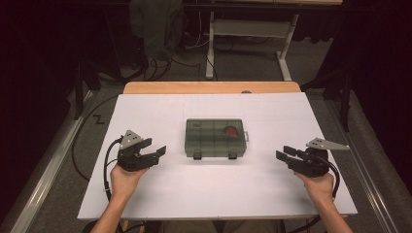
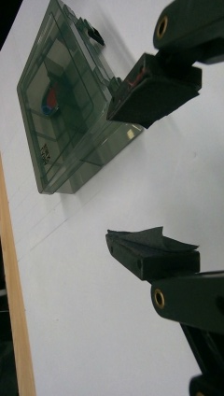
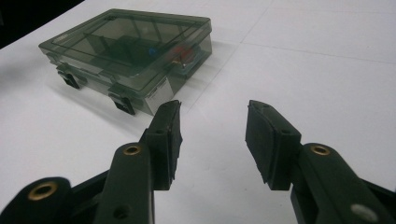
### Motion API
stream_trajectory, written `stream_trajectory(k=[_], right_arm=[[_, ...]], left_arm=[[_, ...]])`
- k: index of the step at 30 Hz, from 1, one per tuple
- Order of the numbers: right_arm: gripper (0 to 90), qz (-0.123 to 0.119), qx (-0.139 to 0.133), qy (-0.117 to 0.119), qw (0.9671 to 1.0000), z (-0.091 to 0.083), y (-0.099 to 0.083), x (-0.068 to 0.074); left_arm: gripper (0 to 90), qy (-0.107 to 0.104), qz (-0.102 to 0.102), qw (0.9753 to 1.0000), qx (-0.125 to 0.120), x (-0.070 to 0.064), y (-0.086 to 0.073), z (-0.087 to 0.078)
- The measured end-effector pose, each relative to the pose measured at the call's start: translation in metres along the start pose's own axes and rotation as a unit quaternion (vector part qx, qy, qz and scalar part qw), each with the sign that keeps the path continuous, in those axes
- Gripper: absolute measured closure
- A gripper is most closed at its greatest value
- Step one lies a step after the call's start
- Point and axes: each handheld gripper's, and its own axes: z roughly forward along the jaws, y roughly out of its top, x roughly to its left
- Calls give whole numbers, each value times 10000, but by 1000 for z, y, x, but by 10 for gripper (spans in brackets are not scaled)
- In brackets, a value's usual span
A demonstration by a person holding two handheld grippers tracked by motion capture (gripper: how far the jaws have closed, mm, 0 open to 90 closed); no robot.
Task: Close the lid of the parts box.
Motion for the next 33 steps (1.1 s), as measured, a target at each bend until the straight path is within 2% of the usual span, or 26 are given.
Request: stream_trajectory(k=[11, 33], right_arm=[[552, -15, -41, -66, 10000, -1, -9, -2], [508, 16, -131, -183, 9997, -3, -24, -8]], left_arm=[[351, 92, 33, 9999, 40, 1, -9, 1], [355, 188, -46, 9998, -31, 3, -23, 2]])
